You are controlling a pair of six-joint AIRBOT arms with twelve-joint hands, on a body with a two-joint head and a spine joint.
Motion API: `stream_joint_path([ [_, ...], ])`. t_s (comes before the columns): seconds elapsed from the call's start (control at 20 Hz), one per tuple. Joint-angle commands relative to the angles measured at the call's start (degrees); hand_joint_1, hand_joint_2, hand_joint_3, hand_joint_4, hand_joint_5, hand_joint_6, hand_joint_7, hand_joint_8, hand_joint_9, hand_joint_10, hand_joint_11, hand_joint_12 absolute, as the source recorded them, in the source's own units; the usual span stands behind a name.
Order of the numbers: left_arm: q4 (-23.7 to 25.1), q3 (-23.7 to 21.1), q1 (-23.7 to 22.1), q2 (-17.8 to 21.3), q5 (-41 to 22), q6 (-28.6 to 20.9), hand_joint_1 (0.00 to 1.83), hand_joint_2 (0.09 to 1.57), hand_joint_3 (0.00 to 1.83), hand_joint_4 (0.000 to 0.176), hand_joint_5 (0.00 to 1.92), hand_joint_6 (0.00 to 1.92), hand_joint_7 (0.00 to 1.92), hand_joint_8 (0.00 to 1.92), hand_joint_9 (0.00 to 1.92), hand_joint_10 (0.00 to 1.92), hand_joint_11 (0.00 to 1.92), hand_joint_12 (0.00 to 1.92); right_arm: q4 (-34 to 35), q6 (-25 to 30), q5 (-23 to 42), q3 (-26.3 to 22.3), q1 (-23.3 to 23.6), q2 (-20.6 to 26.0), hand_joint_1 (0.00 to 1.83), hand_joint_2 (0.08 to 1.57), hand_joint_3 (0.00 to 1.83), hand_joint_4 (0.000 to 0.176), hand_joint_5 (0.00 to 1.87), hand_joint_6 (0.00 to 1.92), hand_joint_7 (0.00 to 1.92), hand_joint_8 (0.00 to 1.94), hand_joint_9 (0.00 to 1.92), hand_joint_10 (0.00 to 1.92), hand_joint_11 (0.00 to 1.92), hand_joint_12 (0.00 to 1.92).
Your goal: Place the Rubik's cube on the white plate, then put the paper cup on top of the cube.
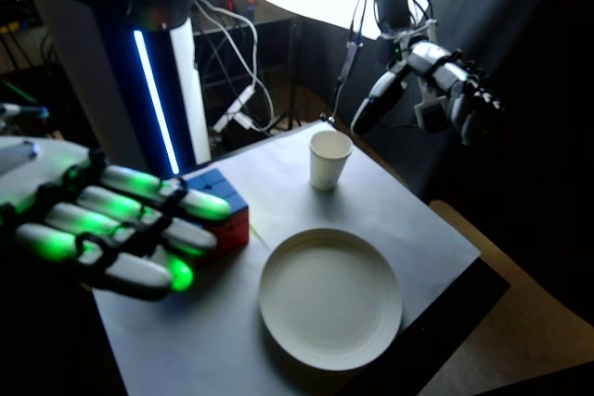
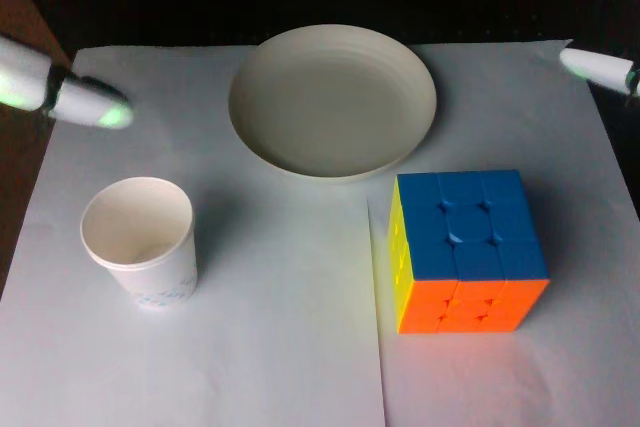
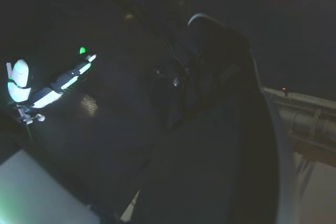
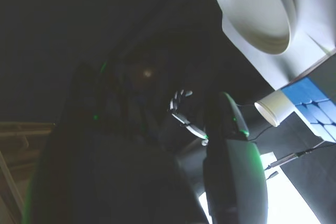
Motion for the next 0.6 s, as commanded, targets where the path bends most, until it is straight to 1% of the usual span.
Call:
stream_joint_path([
  [0.0, -1.40, 0.33, -0.99, -0.10, -7.43, -0.39, 0.05, 1.39, 0.00, 0.153, 0.04, 0.00, 0.00, 0.00, 0.00, 0.00, 0.00, 0.00, 0.48, -0.13, 7.02, 0.24, 0.80, 0.15, 0.23, 1.21, 0.00, 0.060, 0.00, 0.00, 0.00, 0.00, 0.03, 0.01, 0.00, 0.74],
  [0.05, -1.39, 0.38, -1.00, -0.09, -7.37, -0.38, 0.08, 1.40, 0.00, 0.157, 0.04, 0.00, 0.00, 0.00, 0.00, 0.00, 0.00, 0.00, 0.47, -0.13, 7.02, 0.20, 0.85, 0.15, 0.27, 1.23, 0.01, 0.057, 0.00, 0.00, 0.00, 0.00, 0.02, 0.01, 0.00, 0.76],
  [0.1, -1.39, 0.53, -1.00, -0.07, -7.22, -0.38, 0.09, 1.40, 0.00, 0.155, 0.04, 0.00, 0.00, 0.00, 0.00, 0.00, 0.00, 0.00, 0.43, -0.13, 7.02, 0.15, 0.87, 0.15, 0.30, 1.23, 0.00, 0.051, 0.00, 0.00, 0.00, 0.00, 0.01, 0.01, 0.00, 0.69],
  [0.15, -1.39, 0.56, -1.01, -0.03, -7.25, -0.39, 0.07, 1.39, 0.00, 0.142, 0.03, 0.00, 0.00, 0.00, 0.00, 0.00, 0.00, 0.00, 0.30, -0.13, 7.03, 0.05, 0.87, 0.15, 0.32, 1.21, 0.00, 0.041, 0.00, 0.00, 0.00, 0.00, 0.00, 0.00, 0.00, 0.55],
  [0.2, -1.40, 0.56, -1.01, -0.01, -7.36, -0.39, 0.04, 1.39, 0.00, 0.137, 0.02, 0.00, 0.00, 0.00, 0.00, 0.00, 0.00, 0.00, 0.16, -0.13, 7.03, -0.08, 0.87, 0.15, 0.35, 1.20, 0.00, 0.043, 0.00, 0.00, 0.00, 0.00, 0.00, 0.00, 0.00, 0.50],
  [0.25, -1.40, 0.55, -1.01, -0.01, -7.34, -0.39, 0.03, 1.39, 0.00, 0.136, 0.01, 0.00, 0.00, 0.00, 0.00, 0.00, 0.00, 0.00, -0.03, -0.13, 7.03, -0.21, 0.87, 0.15, 0.36, 1.20, 0.00, 0.044, 0.00, 0.00, 0.00, 0.00, 0.00, 0.00, 0.00, 0.49],
  [0.3, -1.40, 0.54, -1.00, -0.02, -7.25, -0.40, 0.02, 1.39, 0.00, 0.130, 0.00, 0.00, 0.00, 0.00, 0.00, 0.00, 0.00, 0.00, -0.38, -0.12, 7.03, -0.42, 0.86, 0.17, 0.36, 1.18, 0.00, 0.026, 0.00, 0.00, 0.00, 0.00, 0.00, 0.00, 0.00, 0.40],
  [0.35, -1.39, 0.53, -1.00, 0.01, -7.15, -0.40, 0.03, 1.36, 0.00, 0.127, 0.00, 0.00, 0.00, 0.00, 0.00, 0.00, 0.00, 0.00, -0.56, -0.12, 7.03, -0.57, 0.86, 0.20, 0.34, 1.14, 0.00, 0.012, 0.00, 0.00, 0.00, 0.00, 0.01, 0.00, 0.00, 0.38],
  [0.4, -1.39, 0.53, -1.00, 0.07, -7.16, -0.39, 0.02, 1.34, 0.00, 0.143, 0.00, 0.00, 0.00, 0.00, 0.00, 0.00, 0.00, 0.00, -0.83, -0.12, 7.03, -0.74, 0.85, 0.23, 0.37, 1.11, 0.00, 0.009, 0.00, 0.00, 0.00, 0.00, 0.02, 0.01, 0.00, 0.42],
  [0.45, -1.39, 0.48, -1.00, 0.22, -7.27, -0.39, 0.02, 1.34, 0.00, 0.143, 0.00, 0.00, 0.00, 0.00, 0.00, 0.00, 0.00, 0.00, -1.50, -0.10, 7.03, -1.14, 0.85, 0.42, 0.38, 1.10, 0.00, 0.006, 0.00, 0.00, 0.00, 0.00, 0.03, 0.01, 0.00, 0.48],
  [0.5, -1.40, 0.36, -1.00, 0.49, -7.38, -0.39, 0.01, 1.35, 0.00, 0.131, 0.00, 0.00, 0.00, 0.00, 0.00, 0.00, 0.00, 0.00, -2.37, -0.08, 7.03, -1.90, 0.83, 0.77, 0.42, 1.06, 0.00, 0.013, 0.00, 0.00, 0.00, 0.00, 0.04, 0.01, 0.00, 0.63],
  [0.55, -1.47, 0.32, -1.00, 0.63, -7.41, -0.39, 0.01, 1.35, 0.00, 0.130, 0.00, 0.00, 0.00, 0.00, 0.00, 0.00, 0.00, 0.00, -3.19, 0.03, 7.03, -2.55, 0.77, 0.99, 0.43, 1.06, 0.00, 0.014, 0.00, 0.00, 0.00, 0.00, 0.04, 0.01, 0.00, 0.65],
])
